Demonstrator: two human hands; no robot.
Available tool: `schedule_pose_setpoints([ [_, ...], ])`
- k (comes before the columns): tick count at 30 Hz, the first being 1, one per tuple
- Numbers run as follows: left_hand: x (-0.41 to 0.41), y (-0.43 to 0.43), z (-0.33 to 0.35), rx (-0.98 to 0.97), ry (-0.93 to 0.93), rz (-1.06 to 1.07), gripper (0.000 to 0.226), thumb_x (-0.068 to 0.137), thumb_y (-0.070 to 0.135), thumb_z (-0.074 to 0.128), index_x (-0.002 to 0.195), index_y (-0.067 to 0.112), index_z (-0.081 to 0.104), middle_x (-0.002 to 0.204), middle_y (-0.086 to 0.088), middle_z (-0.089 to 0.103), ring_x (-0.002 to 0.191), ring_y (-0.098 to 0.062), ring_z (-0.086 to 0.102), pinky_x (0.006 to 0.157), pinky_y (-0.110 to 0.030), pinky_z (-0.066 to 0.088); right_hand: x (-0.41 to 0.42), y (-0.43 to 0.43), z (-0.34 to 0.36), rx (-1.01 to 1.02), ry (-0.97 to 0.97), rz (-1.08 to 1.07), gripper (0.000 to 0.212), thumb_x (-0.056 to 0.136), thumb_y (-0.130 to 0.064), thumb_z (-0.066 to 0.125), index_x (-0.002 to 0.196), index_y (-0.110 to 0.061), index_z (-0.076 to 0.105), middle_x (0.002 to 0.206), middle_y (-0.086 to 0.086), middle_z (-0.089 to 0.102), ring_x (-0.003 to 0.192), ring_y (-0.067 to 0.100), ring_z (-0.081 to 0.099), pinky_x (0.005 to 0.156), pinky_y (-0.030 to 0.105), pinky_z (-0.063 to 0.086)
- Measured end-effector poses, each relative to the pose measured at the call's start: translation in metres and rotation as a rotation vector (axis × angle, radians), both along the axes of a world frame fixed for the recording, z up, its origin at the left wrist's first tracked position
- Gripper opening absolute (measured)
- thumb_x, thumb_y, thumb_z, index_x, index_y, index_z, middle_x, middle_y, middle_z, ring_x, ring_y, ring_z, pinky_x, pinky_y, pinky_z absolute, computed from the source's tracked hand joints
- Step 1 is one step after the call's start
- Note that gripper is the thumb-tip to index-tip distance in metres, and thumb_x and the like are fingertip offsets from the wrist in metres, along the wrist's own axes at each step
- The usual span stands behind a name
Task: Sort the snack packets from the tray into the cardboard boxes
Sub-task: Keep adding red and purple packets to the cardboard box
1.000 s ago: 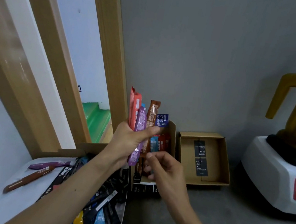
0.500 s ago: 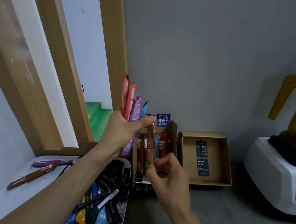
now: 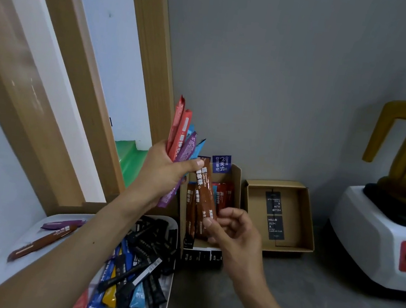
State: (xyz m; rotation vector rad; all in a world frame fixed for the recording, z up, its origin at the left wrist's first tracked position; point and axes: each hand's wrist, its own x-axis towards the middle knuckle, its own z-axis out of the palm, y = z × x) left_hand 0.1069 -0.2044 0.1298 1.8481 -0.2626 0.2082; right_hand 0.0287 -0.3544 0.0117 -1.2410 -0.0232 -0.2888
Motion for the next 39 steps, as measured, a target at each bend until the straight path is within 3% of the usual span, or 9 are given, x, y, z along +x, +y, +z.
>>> schedule_pose_setpoints([
  [3,0.0,0.0,0.003,0.105,-0.111,0.013,0.049,0.085,0.026,0.081,0.119,0.031,0.045,0.097,0.024,0.054,0.083,0.006,0.057,0.056,-0.005,0.048,0.004,-0.005,-0.001,-0.079,0.012,0.014,0.038,0.075,-0.026,0.083,0.108,-0.012,0.069,0.1,0.011,0.075,0.094,0.024,0.075,0.074,0.028,0.06],
  [6,0.003,-0.004,0.002,0.171,-0.11,-0.024,0.055,0.082,0.024,0.084,0.127,0.027,0.053,0.103,0.021,0.057,0.089,0.005,0.059,0.076,-0.011,0.049,0.005,-0.01,-0.008,-0.187,0.043,-0.035,0.03,0.084,-0.027,0.08,0.111,-0.018,0.068,0.106,0.005,0.075,0.099,0.018,0.074,0.08,0.032,0.062],
  [8,0.006,-0.01,0.002,0.269,-0.117,-0.046,0.059,0.08,0.023,0.086,0.131,0.023,0.057,0.103,0.019,0.06,0.09,0.004,0.06,0.083,-0.019,0.052,0.002,-0.008,-0.014,-0.384,0.098,-0.124,0.027,0.092,-0.03,0.073,0.117,-0.026,0.063,0.109,-0.006,0.073,0.1,0.009,0.073,0.085,0.033,0.063],
  [10,0.01,-0.019,0.001,0.378,-0.14,-0.054,0.059,0.082,0.023,0.085,0.134,0.022,0.057,0.104,0.017,0.061,0.086,0.004,0.059,0.074,-0.014,0.047,-0.003,-0.003,-0.022,-0.689,0.129,-0.292,0.035,0.095,-0.035,0.069,0.127,-0.03,0.055,0.12,-0.017,0.064,0.101,0.002,0.068,0.085,0.028,0.062],
  [15,0.028,-0.047,-0.004,0.601,-0.15,-0.068,0.057,0.086,0.013,0.079,0.136,0.015,0.053,0.115,-0.001,0.064,0.097,-0.017,0.061,0.07,-0.02,0.043,-0.014,0.014,-0.037,-1.176,-0.049,-0.417,0.038,0.09,-0.035,0.07,0.125,-0.029,0.056,0.125,-0.01,0.052,0.104,0.003,0.055,0.075,0.01,0.045],
  [20,0.052,-0.071,-0.027,0.688,-0.008,-0.059,0.056,0.085,0.013,0.079,0.134,0.015,0.053,0.114,-0.004,0.062,0.107,-0.023,0.062,0.077,-0.03,0.051,0.0,0.019,-0.036,-1.407,-0.041,-0.263,0.04,0.098,-0.024,0.059,0.137,-0.02,0.054,0.143,0.0,0.048,0.129,0.017,0.05,0.105,0.029,0.051],
  [24,0.062,-0.076,-0.046,0.654,0.048,-0.028,0.052,0.088,0.008,0.074,0.135,0.013,0.053,0.112,-0.005,0.059,0.11,-0.026,0.063,0.077,-0.031,0.051,0.015,0.023,-0.027,-1.564,0.112,-0.222,0.041,0.1,-0.021,0.056,0.141,-0.013,0.051,0.143,0.01,0.047,0.13,0.026,0.048,0.107,0.038,0.048],
  [33,0.065,-0.073,-0.064,0.512,-0.022,0.012,0.055,0.086,0.01,0.08,0.134,0.011,0.054,0.123,-0.007,0.064,0.118,-0.025,0.061,0.086,-0.029,0.05,0.036,0.032,-0.022,-1.572,0.325,-0.163,0.043,0.104,-0.02,0.054,0.143,-0.006,0.045,0.149,0.015,0.039,0.127,0.028,0.053,0.098,0.036,0.054],
  [39,0.054,-0.063,-0.044,0.221,0.093,-0.037,0.054,0.089,0.037,0.077,0.132,0.015,0.053,0.112,0.001,0.066,0.102,-0.016,0.066,0.083,-0.03,0.053,0.038,0.03,-0.027,-1.431,0.318,-0.228,0.045,0.1,-0.023,0.06,0.139,-0.012,0.04,0.142,0.011,0.045,0.121,0.025,0.06,0.097,0.034,0.053],
])
